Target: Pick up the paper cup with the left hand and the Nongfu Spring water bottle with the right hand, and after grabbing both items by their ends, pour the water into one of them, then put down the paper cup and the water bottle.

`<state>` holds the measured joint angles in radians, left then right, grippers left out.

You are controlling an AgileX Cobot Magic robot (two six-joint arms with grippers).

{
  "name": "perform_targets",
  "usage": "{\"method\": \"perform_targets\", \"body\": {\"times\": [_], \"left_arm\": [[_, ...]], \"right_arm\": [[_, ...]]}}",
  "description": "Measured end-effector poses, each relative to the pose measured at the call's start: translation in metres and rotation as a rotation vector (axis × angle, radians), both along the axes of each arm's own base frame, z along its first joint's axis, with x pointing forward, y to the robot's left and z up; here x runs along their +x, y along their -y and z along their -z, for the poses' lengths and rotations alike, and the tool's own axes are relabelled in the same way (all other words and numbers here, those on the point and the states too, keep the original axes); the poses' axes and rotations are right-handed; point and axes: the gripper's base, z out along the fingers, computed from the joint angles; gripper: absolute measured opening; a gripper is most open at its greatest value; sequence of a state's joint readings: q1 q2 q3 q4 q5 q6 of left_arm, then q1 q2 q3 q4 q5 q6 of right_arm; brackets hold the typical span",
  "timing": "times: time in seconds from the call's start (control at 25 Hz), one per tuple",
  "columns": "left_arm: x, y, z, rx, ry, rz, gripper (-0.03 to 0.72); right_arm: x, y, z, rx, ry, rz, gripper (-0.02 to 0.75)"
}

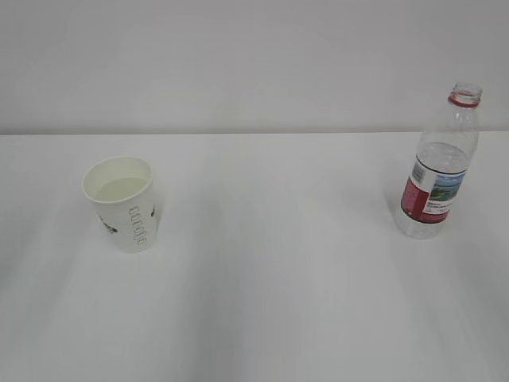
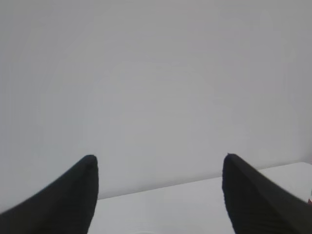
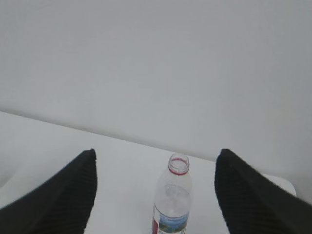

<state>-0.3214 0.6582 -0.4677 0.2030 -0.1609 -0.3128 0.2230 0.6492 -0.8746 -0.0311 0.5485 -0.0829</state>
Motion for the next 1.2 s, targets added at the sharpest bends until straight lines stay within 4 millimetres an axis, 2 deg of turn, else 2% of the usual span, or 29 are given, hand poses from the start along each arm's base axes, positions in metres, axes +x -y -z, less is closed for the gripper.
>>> {"method": "perform_targets", "body": {"times": [0.28, 0.68, 0.96, 1.2], "left_arm": [[-0.029, -0.014, -0.001, 0.026, -0.045, -0.043, 0.57], [-0.06, -0.027, -0.006, 0.006, -0.001, -0.068, 0.568], [-0.063, -0.029, -0.001, 0.022, -0.046, -0.082, 0.502], [-0.062, -0.03, 0.005, 0.043, -0.108, -0.096, 0.49]], "right_arm": [[-0.028, 0.007, 0.003, -0.011, -0.045, 0.005, 0.566], [-0.071, 0.022, 0.006, -0.067, -0.054, 0.047, 0.549], [-0.1, 0.03, 0.018, -0.086, -0.138, 0.071, 0.548], [-0.113, 0.039, 0.031, -0.139, -0.26, 0.122, 0.548]]}}
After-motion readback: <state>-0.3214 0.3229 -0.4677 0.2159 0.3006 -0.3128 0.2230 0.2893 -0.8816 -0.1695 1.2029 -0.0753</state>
